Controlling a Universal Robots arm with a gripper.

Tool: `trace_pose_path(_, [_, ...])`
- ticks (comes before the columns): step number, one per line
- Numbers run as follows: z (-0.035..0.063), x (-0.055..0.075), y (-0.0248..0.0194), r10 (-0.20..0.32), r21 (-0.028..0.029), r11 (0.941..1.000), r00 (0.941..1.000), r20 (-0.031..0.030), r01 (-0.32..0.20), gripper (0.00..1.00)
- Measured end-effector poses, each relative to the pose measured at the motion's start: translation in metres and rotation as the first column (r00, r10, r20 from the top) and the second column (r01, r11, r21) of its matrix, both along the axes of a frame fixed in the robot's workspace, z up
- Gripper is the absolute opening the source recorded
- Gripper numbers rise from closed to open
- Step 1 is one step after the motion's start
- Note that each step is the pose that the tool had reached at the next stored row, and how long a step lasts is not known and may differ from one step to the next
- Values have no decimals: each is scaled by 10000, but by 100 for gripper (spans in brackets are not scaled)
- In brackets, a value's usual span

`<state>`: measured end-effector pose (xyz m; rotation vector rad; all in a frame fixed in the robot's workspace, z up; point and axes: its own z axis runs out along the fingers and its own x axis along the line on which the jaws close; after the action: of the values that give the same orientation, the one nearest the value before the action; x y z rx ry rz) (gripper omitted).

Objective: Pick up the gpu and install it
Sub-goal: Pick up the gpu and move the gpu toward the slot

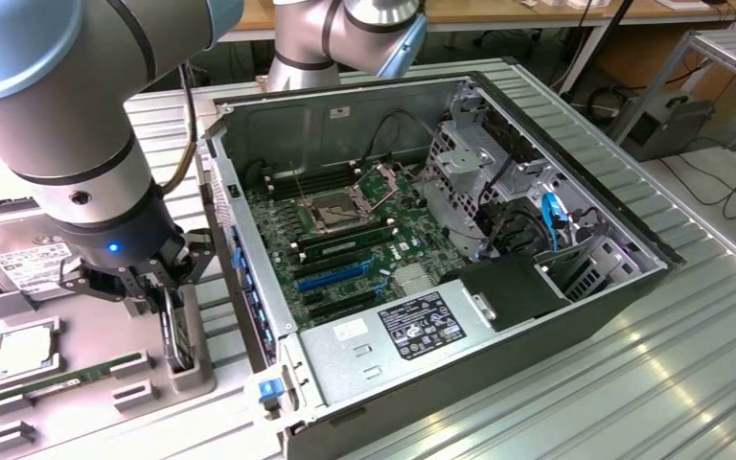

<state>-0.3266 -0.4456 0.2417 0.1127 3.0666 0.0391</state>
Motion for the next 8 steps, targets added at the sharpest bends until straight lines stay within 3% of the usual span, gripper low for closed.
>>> trace_pose_path(8, [-1, 4, 0, 570, 2, 9984, 9984, 2, -570, 27])
